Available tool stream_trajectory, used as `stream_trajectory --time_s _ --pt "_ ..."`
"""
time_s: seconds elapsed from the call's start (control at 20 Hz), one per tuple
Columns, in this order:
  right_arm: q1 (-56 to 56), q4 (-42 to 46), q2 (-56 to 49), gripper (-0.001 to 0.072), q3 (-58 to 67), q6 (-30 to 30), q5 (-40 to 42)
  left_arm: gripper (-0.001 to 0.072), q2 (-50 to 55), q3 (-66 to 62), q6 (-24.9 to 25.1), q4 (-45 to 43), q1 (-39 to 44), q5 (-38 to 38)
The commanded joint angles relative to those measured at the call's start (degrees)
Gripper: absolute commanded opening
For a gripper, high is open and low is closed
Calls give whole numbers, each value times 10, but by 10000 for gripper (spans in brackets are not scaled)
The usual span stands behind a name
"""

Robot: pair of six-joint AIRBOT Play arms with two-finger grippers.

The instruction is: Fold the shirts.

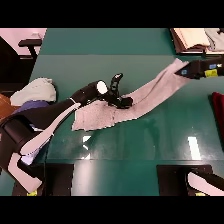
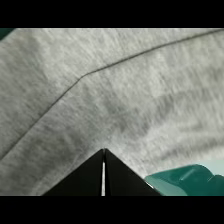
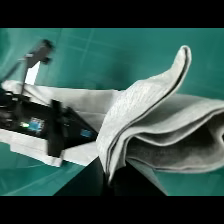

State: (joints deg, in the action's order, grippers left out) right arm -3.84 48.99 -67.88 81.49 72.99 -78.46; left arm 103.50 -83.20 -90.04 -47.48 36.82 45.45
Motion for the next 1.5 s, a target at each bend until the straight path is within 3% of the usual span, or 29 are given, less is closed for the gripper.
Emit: stream_trajectory --time_s 0.0,0.2,0.35,0.55,0.7,0.75,0.8,0.85,0.9,1.15,1.45 --pt "-82 0 5 12 25 20 21 20 12 -7 0 3 7 -9" --pt "-165 0 5 12 25 22 65 20 12 -7 0 3 6 -33" --pt "-222 0 4 12 25 22 114 20 -4 -18 1 -27 -30 16" --pt "-304 -42 -26 13 24 20 166 19 -127 -23 0 -170 -149 89" --pt "-396 -119 -94 15 24 -45 229 20 -248 -23 0 -229 -255 112" --pt "-433 -132 -121 101 25 -56 271 20 -287 -23 0 -244 -287 111" --pt "-466 -137 -148 341 28 -68 306 20 -319 -23 0 -258 -313 111" --pt "-492 -132 -173 526 40 -81 316 20 -348 -23 0 -269 -337 111" --pt "-509 -132 -198 592 60 -89 303 20 -369 -23 0 -273 -356 112" --pt "-464 -52 -217 571 97 -46 210 20 -414 -23 3 -275 -398 126" --pt "-257 19 -116 575 -120 31 175 20 -414 -22 20 -271 -398 166"
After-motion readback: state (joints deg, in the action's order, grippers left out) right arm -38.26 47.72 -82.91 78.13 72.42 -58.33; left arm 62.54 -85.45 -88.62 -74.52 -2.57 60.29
